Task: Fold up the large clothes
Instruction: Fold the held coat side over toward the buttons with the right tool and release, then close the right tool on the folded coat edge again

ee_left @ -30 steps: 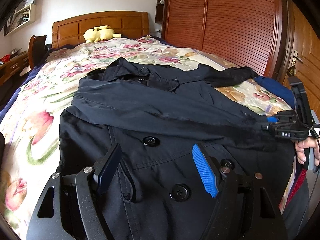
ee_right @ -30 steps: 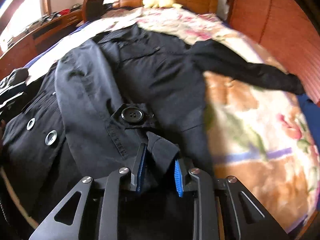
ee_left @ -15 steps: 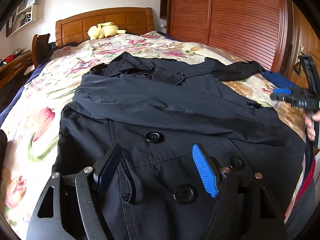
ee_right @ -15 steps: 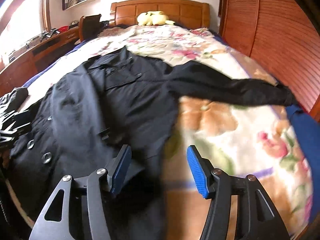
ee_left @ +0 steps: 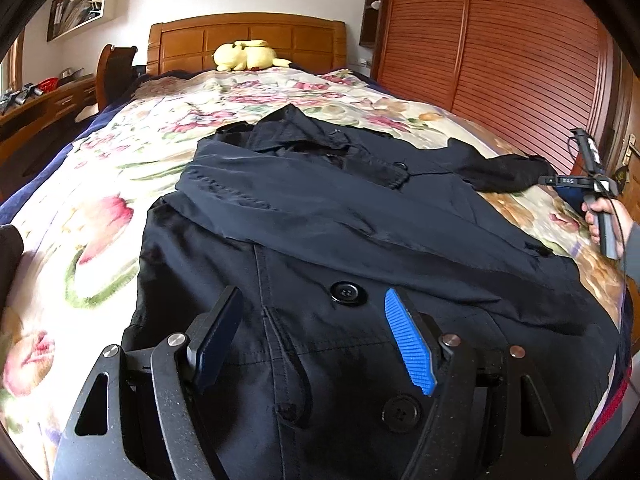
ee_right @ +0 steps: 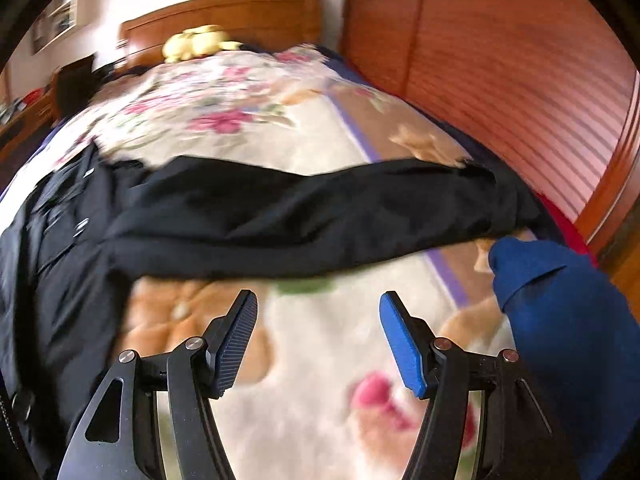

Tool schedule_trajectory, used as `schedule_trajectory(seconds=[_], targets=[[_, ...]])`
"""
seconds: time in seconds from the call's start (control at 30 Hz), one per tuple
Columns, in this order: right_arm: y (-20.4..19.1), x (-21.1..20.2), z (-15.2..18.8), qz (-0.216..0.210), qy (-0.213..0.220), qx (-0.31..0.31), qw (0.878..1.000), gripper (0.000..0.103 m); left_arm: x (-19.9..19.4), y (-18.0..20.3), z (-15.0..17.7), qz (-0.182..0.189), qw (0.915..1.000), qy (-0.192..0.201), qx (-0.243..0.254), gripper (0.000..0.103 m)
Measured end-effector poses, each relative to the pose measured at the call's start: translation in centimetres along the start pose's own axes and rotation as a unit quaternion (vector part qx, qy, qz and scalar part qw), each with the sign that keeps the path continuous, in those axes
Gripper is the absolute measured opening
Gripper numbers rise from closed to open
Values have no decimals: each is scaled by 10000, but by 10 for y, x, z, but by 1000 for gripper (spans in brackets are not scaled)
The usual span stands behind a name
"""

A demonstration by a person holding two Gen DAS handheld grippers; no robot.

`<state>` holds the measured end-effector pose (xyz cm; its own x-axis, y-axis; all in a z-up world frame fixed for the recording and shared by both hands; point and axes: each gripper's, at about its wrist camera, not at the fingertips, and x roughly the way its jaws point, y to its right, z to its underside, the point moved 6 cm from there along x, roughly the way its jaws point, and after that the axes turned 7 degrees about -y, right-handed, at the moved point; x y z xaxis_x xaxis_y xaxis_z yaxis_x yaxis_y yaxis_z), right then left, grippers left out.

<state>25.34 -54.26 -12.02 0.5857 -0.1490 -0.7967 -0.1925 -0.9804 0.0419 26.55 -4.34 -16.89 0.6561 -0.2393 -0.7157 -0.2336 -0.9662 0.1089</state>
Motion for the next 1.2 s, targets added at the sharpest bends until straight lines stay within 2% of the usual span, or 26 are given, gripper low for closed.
schedule_trajectory(seconds=[0.37,0.6,0.87,0.93,1.03,1.07,1.1,1.2], targets=[[31,88,-29,-46,-424,1145,9925,66,14,0,3,-10,9997,-232,9,74],[24,100,-30,147,-173,1038,9943,76,17,-1,5,38,9995,-324,-10,74],[23,93,-23,-39,267,1164,9928,76,20,1,6,14,9993,-363,36,74],[25,85,-16,-159,392,1176,9922,71,20,1,6,3,9993,-364,42,74],[29,84,-13,-444,459,1280,9897,34,20,1,7,-21,9993,-369,46,74],[31,85,-12,-462,426,1311,9894,17,21,0,7,-28,9993,-369,46,74],[30,86,-11,-479,424,1292,9895,10,21,0,7,-32,9993,-370,45,74],[26,79,-8,-435,516,1121,9914,5,22,0,7,-46,9993,-382,43,74]])
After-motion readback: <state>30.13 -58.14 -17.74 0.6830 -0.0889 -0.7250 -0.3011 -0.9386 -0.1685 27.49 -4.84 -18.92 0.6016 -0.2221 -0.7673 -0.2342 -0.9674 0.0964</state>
